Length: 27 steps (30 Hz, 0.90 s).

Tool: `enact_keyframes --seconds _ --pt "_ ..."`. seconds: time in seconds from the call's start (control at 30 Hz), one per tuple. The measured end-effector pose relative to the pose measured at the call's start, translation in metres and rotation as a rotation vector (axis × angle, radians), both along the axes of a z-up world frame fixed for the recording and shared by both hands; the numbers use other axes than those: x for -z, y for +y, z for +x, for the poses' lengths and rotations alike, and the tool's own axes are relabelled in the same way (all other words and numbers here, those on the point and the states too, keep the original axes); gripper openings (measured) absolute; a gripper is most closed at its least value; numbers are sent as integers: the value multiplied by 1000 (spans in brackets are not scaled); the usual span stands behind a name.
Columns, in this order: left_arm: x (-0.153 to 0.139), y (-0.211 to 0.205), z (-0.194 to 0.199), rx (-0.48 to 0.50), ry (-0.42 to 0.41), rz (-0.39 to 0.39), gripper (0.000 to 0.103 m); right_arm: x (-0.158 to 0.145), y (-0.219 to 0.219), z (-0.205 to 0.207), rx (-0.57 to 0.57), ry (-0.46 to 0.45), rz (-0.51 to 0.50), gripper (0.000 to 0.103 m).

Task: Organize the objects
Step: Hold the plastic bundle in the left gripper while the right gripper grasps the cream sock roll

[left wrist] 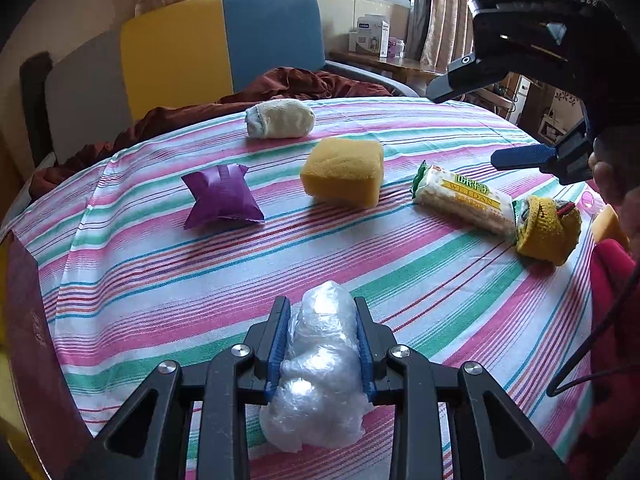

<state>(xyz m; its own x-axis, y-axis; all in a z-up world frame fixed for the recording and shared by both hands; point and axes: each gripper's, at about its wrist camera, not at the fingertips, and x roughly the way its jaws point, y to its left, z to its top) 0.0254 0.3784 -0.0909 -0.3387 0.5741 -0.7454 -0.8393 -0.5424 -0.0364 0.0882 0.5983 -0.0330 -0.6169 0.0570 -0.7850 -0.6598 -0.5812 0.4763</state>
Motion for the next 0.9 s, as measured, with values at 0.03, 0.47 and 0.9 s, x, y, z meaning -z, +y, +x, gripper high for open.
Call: enact_keyframes --seconds 0.03,0.47,0.9 --pt "0 -1 0 0 -6 8 31 2 -3 -3 -22 -13 1 86" --pt "2 -9 -8 4 -71 81 31 -10 -17 -118 -287 -177 176 88" --pt "6 -10 -17 5 -137 133 32 31 23 -239 -280 -374 230 89"
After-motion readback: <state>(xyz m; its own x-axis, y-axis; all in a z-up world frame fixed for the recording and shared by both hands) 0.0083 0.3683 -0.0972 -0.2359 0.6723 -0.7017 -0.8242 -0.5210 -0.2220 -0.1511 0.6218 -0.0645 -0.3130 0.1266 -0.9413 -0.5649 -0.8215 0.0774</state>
